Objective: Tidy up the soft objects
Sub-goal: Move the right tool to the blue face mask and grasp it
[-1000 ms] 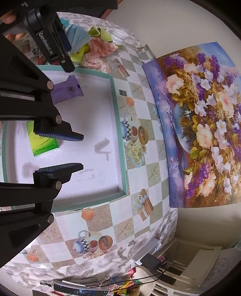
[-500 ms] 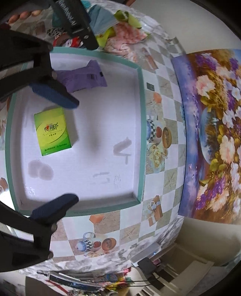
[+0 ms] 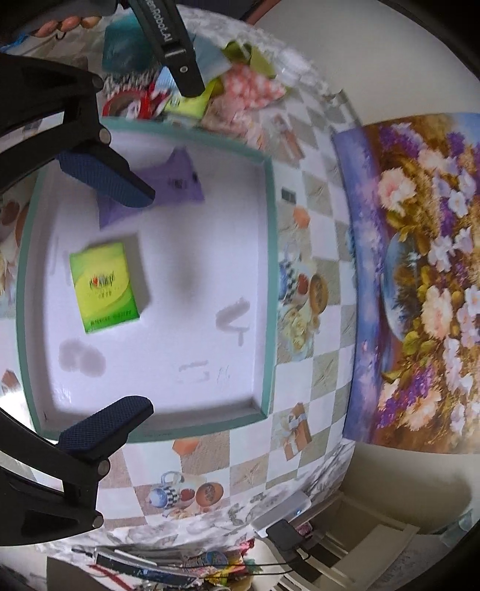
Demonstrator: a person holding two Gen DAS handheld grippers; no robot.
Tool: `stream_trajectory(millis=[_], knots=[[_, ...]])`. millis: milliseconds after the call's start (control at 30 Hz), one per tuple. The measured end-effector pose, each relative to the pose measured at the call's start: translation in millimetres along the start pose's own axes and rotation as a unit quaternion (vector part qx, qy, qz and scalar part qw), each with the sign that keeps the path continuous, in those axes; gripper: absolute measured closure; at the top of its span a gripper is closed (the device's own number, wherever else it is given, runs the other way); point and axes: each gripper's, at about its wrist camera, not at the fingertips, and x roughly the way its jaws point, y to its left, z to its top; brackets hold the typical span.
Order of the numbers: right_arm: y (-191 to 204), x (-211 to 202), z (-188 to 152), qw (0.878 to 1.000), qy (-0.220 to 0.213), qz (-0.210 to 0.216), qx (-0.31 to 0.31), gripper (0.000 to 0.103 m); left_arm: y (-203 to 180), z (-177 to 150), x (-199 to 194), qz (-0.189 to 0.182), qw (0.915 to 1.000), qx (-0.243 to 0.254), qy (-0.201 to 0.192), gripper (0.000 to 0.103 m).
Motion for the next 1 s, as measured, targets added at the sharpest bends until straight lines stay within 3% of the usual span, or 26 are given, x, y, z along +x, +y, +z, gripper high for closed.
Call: stream_trajectory(millis=[300, 467, 600, 833, 1000], knots=[[38, -26, 4, 0.995, -0.049, 0.091, 0.0, 0.0, 61, 12, -37, 0.022, 0.9956, -0.063, -0.067, 0.011], [64, -23, 4, 0.99, -0.048, 0.134, 0.002, 0.0, 92, 14, -47, 0.015, 0.9905, -0.104, -0.088, 0.011], [87, -14, 2, 0.99, -0.033, 0.136, -0.012, 0.0, 111, 15, -47, 0.011, 0.9871, -0.133, -0.088, 0.011], [116, -2, -1, 0.99, -0.012, 0.137, -0.045, 0.0, 132, 19, -38, 0.017, 0.9872, -0.133, -0.087, 0.011], [134, 0, 0, 0.99, -0.015, 0.116, -0.076, 0.0, 147, 23, -30, -0.007, 0.9867, -0.14, -0.083, 0.011]])
